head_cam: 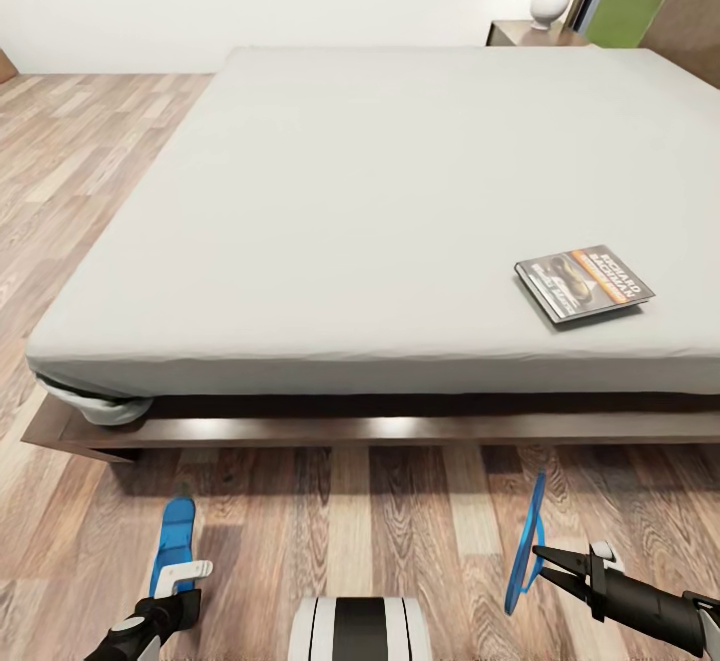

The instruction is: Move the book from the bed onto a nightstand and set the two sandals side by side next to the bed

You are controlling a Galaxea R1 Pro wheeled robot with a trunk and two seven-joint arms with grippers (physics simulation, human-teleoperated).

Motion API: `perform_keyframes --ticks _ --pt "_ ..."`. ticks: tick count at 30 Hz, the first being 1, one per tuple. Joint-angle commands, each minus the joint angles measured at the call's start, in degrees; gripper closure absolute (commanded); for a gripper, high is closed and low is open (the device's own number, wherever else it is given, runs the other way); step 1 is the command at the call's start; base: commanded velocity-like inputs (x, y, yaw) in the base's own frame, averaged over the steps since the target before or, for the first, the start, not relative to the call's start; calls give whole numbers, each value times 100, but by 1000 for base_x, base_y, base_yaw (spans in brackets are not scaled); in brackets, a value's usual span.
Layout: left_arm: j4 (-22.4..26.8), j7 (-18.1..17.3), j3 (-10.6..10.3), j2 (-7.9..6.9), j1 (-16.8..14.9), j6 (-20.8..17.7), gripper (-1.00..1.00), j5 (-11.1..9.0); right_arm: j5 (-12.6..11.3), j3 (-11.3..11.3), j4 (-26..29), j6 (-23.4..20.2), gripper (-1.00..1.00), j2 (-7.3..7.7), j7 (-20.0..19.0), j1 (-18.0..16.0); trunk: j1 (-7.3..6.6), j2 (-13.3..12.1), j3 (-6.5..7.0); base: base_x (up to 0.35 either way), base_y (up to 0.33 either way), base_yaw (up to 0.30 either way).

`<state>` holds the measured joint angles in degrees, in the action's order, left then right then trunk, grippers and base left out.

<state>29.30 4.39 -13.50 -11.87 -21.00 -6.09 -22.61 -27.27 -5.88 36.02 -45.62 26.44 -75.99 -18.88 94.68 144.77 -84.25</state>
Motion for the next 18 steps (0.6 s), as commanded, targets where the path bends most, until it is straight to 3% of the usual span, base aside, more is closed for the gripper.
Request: perform_keyframes --ticks 1,18 --pt "15 45 -47 -8 -1 -23 100 -51 -24 -1 2 -53 100 1 5 -1 1 3 -26 0 0 0" --pt "15 37 -53 -8 -1 -18 100 -50 -24 -3 2 -53 100 1 5 -1 40 23 -359 0 0 0"
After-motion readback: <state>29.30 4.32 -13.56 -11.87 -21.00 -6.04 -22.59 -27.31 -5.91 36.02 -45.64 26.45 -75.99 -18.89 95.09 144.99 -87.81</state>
